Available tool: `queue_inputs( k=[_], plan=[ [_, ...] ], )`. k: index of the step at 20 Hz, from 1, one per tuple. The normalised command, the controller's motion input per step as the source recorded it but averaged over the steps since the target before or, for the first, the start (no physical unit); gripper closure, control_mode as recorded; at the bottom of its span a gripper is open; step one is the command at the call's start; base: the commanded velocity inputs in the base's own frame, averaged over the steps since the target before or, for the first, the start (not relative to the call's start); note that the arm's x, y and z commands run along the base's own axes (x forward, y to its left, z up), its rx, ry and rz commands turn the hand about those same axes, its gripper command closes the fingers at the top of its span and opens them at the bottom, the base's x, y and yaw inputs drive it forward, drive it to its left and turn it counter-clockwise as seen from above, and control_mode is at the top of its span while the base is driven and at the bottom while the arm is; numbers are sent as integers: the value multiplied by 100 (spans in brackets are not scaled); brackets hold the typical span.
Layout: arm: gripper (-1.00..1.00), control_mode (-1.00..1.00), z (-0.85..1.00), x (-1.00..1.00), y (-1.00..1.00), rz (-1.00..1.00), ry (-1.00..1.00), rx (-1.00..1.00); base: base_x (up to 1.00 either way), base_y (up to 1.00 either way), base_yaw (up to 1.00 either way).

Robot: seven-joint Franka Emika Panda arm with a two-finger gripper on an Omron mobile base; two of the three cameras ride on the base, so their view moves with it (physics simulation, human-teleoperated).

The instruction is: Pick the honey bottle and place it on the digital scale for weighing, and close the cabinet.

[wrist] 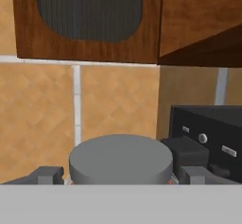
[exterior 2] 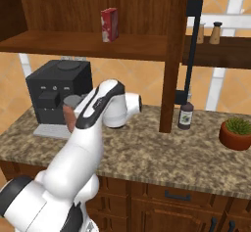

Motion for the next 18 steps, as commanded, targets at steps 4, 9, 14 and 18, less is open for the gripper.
queue_inputs(
  k=[4, 9, 14, 18],
  plan=[
    [100, -100, -12, 1, -10, 0, 0, 1, 0, 0, 0],
    [100, -100, -13, 0, 0, 0, 0, 0, 0, 0, 0],
    [100, -100, -23, 0, 0, 0, 0, 0, 0, 0, 0],
    [100, -100, -21, 0, 0, 0, 0, 1, 0, 0, 0]
  ],
)
